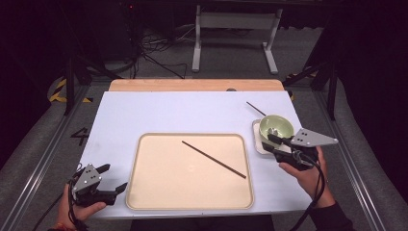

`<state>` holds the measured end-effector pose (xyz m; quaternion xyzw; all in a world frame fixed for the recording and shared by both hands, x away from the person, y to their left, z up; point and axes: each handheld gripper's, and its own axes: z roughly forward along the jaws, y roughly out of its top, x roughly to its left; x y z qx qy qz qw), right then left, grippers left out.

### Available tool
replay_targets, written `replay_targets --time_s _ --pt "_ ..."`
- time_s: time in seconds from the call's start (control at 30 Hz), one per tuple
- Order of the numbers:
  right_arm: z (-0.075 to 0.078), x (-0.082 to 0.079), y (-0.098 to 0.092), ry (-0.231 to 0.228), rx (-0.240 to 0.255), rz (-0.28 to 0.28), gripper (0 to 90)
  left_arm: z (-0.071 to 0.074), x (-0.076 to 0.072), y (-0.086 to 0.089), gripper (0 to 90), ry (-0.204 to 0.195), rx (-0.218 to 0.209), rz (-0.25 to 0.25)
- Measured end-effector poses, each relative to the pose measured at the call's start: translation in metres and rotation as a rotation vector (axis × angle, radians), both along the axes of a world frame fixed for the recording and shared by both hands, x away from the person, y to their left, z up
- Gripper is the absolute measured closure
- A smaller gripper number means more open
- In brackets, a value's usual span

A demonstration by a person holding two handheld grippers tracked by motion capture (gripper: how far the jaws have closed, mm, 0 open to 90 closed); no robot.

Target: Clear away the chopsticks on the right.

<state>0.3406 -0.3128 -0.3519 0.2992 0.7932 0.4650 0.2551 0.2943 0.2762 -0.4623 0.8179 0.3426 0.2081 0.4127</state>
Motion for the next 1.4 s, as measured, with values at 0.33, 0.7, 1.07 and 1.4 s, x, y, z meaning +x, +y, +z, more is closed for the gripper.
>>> replay_targets --time_s 0.33,0.7,1.07,1.4 --pt "0.011 0.002 -0.052 -0.073 -0.017 -0.199 57.7 0.0 0.0 -0.001 11.8 0.004 -0.005 0.002" --pt "-0.017 0.025 -0.092 0.022 0.009 -0.341 57.6 -0.001 0.0 0.0 12.0 0.005 -0.008 -0.001" --pt "-0.049 0.056 -0.116 0.149 0.049 -0.393 58.9 -0.001 0.0 0.0 12.0 0.005 -0.007 -0.002" --pt "-0.071 0.078 -0.127 0.261 0.1 -0.391 61.3 -0.001 0.0 0.0 12.0 0.008 -0.006 -0.001"
